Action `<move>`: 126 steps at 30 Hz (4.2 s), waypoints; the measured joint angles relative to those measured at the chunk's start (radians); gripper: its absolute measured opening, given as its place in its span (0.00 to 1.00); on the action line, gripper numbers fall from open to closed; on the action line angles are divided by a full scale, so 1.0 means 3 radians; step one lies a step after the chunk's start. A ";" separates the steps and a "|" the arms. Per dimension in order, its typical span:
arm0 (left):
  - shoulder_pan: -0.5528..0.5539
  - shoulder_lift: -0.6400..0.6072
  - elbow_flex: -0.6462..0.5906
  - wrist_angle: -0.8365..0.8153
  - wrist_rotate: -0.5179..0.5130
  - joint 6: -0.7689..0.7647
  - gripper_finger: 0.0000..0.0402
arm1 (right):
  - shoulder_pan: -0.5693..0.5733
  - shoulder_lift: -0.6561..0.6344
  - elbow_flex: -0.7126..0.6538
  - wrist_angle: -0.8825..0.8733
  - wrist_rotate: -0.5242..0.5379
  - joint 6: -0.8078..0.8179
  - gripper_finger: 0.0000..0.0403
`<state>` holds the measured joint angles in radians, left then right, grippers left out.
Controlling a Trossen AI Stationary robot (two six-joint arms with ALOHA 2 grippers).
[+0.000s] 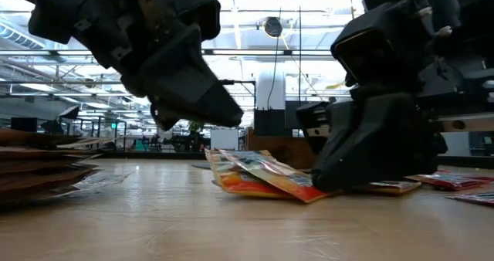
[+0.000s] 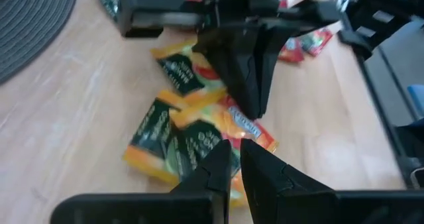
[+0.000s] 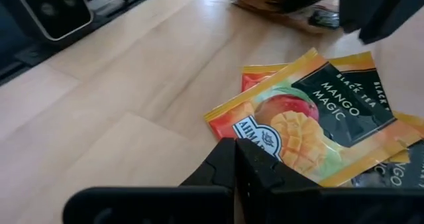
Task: Pick & Place Tea
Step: Put the yellow tea bag into the middle section of the wooden organizer
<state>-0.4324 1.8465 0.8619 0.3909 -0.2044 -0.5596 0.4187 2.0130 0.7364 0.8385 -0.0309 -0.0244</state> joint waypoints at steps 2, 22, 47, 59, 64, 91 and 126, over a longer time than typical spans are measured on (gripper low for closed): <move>0.0000 0.0000 0.0000 -0.0029 -0.0011 -0.0002 0.10 | -0.0001 0.0044 0.0001 0.0035 0.0015 0.0023 0.00; 0.0068 0.0000 0.0000 -0.0337 -0.0049 -0.0409 0.48 | -0.0088 0.0330 -0.0003 0.0392 -0.0080 0.0142 0.00; 0.0075 0.0454 0.0279 -0.0083 0.0243 -0.0048 0.08 | -0.0109 0.0336 -0.0005 0.0433 -0.0066 0.0132 0.00; 0.0067 0.0274 0.0537 -0.0750 0.0253 0.0298 0.02 | -0.0073 0.0303 -0.0005 0.0470 -0.0063 0.0081 0.00; 0.0007 -0.0025 0.0539 -0.1023 0.0110 0.0441 0.01 | 0.0019 0.0021 -0.0052 0.0337 -0.0064 -0.0006 0.06; -0.0299 -0.0393 0.0537 -0.1341 -0.0746 0.0897 0.01 | -0.0359 -0.1426 0.0380 -0.1378 0.0263 0.0751 0.49; -0.0102 -0.0268 0.0534 -0.1225 -0.0619 0.0902 0.01 | -0.0366 -0.1090 0.0659 -0.1580 0.0181 0.0552 0.31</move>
<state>-0.4629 1.7660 1.0222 0.0234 -0.3901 -0.2890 0.3088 1.6859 0.9340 0.3645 0.0234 0.1413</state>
